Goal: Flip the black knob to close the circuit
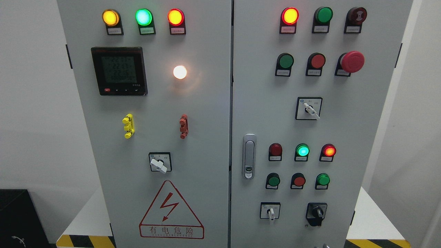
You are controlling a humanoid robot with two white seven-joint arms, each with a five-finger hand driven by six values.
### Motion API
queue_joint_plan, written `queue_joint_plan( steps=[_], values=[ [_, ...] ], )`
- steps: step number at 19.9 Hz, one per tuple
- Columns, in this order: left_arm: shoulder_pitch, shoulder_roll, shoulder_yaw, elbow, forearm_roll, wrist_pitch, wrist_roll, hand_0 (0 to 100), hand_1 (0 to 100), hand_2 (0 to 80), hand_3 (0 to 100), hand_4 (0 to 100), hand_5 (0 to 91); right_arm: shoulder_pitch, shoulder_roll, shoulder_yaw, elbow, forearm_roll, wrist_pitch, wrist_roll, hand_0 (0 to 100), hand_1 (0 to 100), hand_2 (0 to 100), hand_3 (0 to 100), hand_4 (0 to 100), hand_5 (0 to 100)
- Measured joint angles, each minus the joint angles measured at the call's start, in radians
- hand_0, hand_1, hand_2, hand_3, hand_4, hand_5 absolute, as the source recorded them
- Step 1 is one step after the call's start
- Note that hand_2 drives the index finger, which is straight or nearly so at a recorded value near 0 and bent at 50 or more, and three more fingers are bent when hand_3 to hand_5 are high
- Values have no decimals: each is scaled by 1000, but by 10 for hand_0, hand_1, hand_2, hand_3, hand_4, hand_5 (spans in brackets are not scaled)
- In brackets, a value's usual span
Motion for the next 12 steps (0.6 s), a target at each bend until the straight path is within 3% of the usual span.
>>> queue_joint_plan(
  steps=[12],
  values=[
    [0, 0, 0, 0, 0, 0, 0, 0, 0, 0, 0, 0, 0, 63, -1, 5, 49, -46, -69, 8, 0, 48, 0, 0, 0, 0]
  ],
)
